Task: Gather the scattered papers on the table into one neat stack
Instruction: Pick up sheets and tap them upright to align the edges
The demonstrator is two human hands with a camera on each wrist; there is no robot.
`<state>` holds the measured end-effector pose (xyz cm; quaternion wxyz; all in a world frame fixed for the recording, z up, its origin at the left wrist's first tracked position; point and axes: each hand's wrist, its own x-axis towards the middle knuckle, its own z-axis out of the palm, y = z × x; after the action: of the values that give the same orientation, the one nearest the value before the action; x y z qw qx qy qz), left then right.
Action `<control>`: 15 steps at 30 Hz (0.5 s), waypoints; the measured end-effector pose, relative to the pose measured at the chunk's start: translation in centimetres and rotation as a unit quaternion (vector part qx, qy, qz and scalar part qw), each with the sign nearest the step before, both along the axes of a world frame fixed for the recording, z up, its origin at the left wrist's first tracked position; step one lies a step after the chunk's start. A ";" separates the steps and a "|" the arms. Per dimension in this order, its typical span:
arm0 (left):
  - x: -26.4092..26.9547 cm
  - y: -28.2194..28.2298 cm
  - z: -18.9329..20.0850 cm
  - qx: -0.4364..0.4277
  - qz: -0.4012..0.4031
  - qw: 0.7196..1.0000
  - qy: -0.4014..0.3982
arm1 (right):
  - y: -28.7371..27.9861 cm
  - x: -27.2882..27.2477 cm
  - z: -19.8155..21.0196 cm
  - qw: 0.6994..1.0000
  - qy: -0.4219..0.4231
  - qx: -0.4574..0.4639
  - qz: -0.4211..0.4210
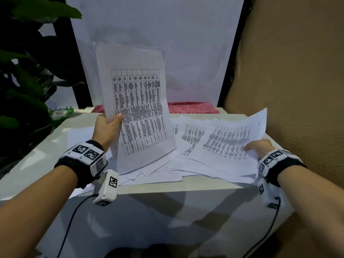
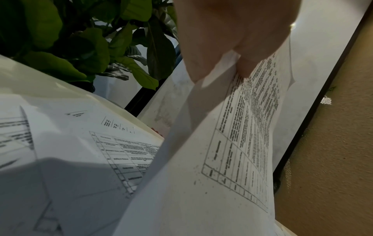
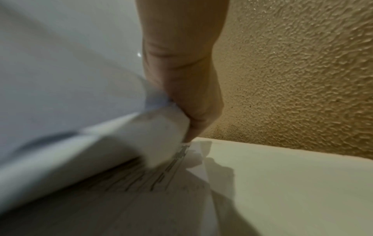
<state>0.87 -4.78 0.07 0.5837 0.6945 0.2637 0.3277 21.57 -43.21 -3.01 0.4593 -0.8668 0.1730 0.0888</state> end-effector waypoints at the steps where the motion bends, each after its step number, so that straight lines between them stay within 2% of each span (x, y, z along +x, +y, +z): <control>1: 0.0 0.1 -0.1 -0.003 0.001 1.000 0.000 | 0.2 -0.1 0.0 1.000 0.003 0.010 0.010; 4: -0.2 -0.1 -0.1 -0.006 -0.006 1.000 0.008 | 0.6 -0.4 -0.3 1.000 -0.005 0.024 0.008; 6: -0.2 -0.1 -0.3 -0.004 -0.007 1.000 0.009 | 0.6 -0.4 -0.3 0.999 -0.033 -0.001 -0.004; 11: -0.2 -0.2 -0.4 -0.006 -0.010 1.000 0.002 | 0.1 -0.6 2.4 0.981 -0.151 -0.122 -0.007; 15: -0.3 -0.2 -0.4 -0.010 -0.002 1.000 -0.008 | 0.1 -0.3 5.2 0.955 -0.261 -0.143 0.005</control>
<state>0.56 -4.96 -0.33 0.5932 0.6865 0.2608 0.3299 21.26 -43.07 2.24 0.3592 -0.9173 0.0534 -0.1636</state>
